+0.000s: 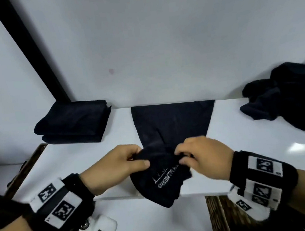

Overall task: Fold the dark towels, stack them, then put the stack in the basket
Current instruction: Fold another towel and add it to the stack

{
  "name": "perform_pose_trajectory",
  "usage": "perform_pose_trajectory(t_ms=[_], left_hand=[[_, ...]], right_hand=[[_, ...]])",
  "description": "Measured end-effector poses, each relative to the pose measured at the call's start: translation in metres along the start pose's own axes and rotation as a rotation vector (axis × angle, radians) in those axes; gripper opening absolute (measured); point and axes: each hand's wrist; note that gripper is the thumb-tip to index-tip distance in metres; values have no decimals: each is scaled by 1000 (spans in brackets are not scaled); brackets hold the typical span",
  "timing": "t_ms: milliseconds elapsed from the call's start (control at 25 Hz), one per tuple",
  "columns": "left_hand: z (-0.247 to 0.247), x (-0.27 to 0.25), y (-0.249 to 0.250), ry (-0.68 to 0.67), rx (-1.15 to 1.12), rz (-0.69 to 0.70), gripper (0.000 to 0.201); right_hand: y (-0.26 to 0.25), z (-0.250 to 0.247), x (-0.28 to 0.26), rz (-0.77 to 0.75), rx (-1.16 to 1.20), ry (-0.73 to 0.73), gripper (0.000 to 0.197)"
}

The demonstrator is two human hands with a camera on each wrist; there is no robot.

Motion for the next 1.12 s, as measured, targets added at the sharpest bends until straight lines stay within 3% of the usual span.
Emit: perform_pose_trajectory(t_ms=[80,160,200,320,400,480,520,560,640,720,800,960,1120], left_hand=[[4,-14,6,49,-300,-6,23],[13,-26,13,76,-345,46,23],[20,-30,16,83,-348,69,20],[39,-38,11,143,-400,34,17],[48,-49,-3,202,-446,8,14],[55,-64,-24,214,-572,-47,28],[57,-70,-33,204,-644,-90,32],[59,-74,-41,184,-694,-131,34],[61,-77,-54,119,-707,-178,34],[62,-73,-63,93,-688,-185,32],[61,-76,-78,78,-659,-163,29],[66,-81,-119,48,-613,-160,27],[83,-73,-140,71,-619,-105,22]], right_hand=[[9,-15,-6,41,91,251,7],[13,-27,-15,142,424,480,10],[12,-30,-20,197,639,521,10],[6,-22,-39,370,1083,450,11],[5,-12,-59,477,1358,544,13],[4,3,-88,608,1610,620,18],[-3,12,-101,673,1688,568,29],[-12,22,-107,724,1678,475,37],[-30,41,-108,774,1385,375,41],[-33,51,-97,764,970,413,67],[-41,60,-100,751,673,502,76],[-47,103,-126,847,731,804,81],[-61,142,-111,810,819,771,81]])
Point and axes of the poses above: each hand's wrist, its own x-axis towards the middle knuckle, its own z-axis out of the palm, y = z × x, and after that the axes turned 1 degree about -z, right-handed
